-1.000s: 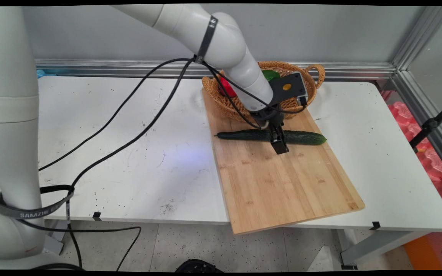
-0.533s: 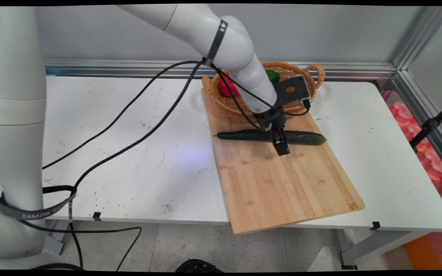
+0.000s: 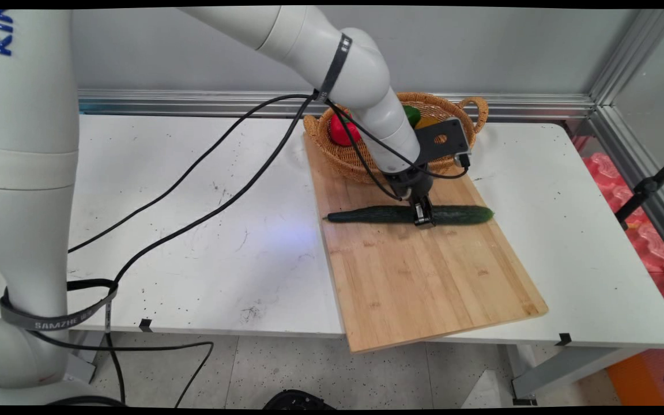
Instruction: Pick up the cucumber from the cutting board, then place the picked object in the vegetable basket
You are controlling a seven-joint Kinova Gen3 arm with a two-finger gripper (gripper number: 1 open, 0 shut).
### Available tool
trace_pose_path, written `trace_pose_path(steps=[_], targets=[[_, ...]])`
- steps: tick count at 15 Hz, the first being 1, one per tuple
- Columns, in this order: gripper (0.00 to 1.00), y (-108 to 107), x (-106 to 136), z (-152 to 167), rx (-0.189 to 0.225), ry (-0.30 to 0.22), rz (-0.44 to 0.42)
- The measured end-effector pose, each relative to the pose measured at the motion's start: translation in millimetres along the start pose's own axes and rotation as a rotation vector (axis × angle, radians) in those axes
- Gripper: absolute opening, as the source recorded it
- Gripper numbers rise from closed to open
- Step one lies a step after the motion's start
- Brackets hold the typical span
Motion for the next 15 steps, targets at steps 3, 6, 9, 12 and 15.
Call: trace_pose_path(steps=[3,6,9,12,15], targets=[[0.0,1,0,0,-0.004,-0.003,0.006],[0.0,1,1,-2,-0.006,-0.001,0.014],[0.0,1,2,-10,-0.006,0.01,0.024],[0.0,-1,2,-30,0.0,0.035,0.041],[0.0,-2,-1,-55,0.006,0.061,0.045]])
